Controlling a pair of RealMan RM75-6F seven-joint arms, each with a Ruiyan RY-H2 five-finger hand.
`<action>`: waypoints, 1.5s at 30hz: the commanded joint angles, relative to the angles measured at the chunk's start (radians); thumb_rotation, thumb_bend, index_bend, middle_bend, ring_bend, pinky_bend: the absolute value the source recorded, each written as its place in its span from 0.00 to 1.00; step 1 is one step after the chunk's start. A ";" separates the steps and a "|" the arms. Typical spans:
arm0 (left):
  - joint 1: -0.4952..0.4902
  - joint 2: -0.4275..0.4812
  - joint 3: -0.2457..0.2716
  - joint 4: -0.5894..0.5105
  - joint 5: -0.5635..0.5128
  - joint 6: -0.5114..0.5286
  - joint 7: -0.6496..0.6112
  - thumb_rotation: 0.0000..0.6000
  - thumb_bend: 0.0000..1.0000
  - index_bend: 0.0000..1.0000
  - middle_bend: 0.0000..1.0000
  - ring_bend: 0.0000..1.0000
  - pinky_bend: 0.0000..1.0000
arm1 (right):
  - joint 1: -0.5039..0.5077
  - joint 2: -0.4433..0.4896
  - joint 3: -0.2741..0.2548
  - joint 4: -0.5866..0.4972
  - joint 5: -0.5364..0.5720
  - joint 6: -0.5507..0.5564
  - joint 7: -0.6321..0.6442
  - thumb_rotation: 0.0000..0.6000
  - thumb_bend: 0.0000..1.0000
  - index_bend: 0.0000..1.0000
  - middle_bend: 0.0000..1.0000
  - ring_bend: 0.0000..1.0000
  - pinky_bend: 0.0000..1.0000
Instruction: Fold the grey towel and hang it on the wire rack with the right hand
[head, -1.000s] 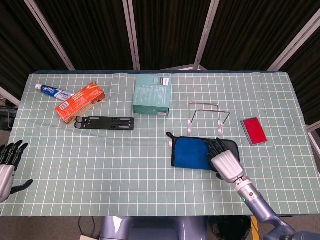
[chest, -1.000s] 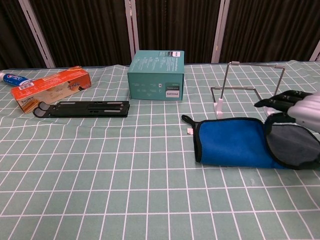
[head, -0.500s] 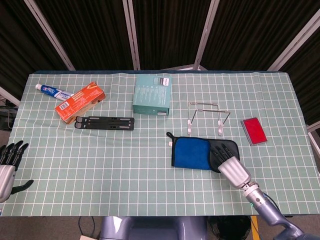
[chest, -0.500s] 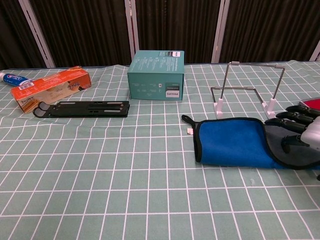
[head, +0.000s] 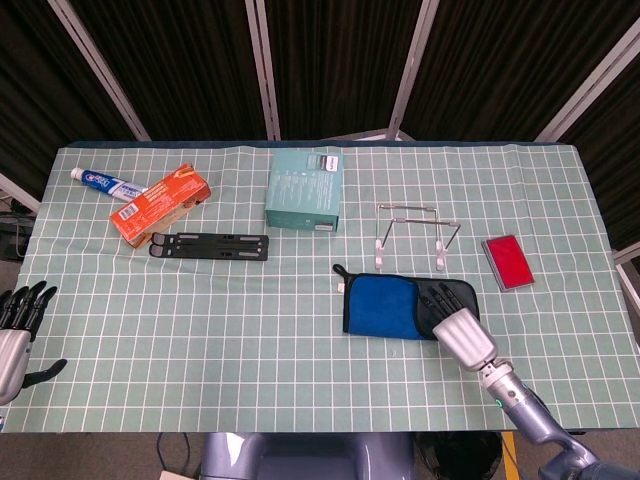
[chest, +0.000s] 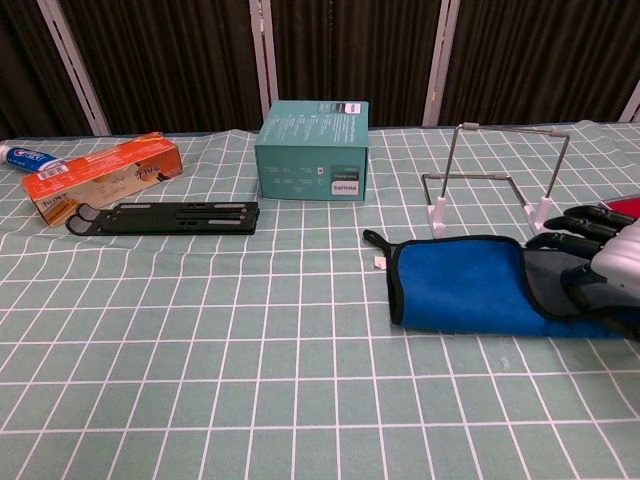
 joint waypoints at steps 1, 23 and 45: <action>0.000 0.000 0.000 0.000 0.000 0.000 0.001 1.00 0.00 0.00 0.00 0.00 0.00 | -0.005 0.001 0.018 -0.010 0.021 -0.004 0.040 1.00 0.42 0.59 0.10 0.00 0.00; 0.000 0.001 -0.001 -0.002 -0.001 -0.001 -0.003 1.00 0.00 0.00 0.00 0.00 0.00 | 0.003 0.003 0.236 0.000 0.303 -0.101 0.193 1.00 0.05 0.00 0.00 0.00 0.00; -0.007 0.008 -0.019 0.020 -0.041 -0.022 -0.041 1.00 0.00 0.00 0.00 0.00 0.00 | 0.348 0.190 0.201 -0.356 -0.035 -0.403 -0.045 1.00 0.13 0.16 0.00 0.00 0.00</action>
